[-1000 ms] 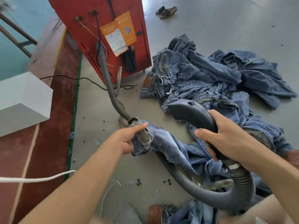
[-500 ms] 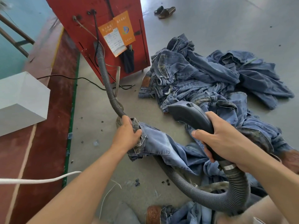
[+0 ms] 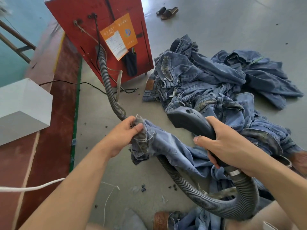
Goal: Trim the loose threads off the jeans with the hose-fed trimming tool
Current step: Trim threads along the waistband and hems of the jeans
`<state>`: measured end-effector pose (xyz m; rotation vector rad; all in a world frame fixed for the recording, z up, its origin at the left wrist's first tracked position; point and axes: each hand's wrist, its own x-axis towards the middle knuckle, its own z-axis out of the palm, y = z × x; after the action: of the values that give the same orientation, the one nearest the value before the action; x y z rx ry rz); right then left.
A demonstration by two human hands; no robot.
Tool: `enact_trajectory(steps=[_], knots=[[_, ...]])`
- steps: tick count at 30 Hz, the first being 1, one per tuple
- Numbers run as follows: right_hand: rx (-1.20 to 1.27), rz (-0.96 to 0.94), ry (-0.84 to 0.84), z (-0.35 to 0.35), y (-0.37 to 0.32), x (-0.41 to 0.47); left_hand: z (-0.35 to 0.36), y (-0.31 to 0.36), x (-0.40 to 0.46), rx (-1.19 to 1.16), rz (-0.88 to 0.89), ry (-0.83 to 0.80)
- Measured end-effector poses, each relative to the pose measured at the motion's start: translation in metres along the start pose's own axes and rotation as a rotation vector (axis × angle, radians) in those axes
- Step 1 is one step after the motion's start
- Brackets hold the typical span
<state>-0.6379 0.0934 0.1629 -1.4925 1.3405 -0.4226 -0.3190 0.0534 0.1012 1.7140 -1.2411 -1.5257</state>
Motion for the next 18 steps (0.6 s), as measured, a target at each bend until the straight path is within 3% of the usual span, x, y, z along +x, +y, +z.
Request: enact_trajectory(steps=[4, 7, 14, 18], knots=[[-0.024, -0.042, -0.061, -0.001, -0.005, -0.006, 0.008, 0.018, 0.002, -0.572, -0.004, 0.049], [-0.024, -0.06, -0.124, -0.002, -0.008, -0.013, 0.014, 0.027, 0.002, -0.801, 0.029, 0.061], [-0.005, -0.046, -0.192, 0.006, -0.014, -0.012, 0.047, 0.029, 0.0, -0.842, -0.018, 0.047], [0.063, -0.059, -0.071, 0.017, -0.022, 0.002, 0.059, 0.024, -0.005, -0.72, -0.038, -0.078]])
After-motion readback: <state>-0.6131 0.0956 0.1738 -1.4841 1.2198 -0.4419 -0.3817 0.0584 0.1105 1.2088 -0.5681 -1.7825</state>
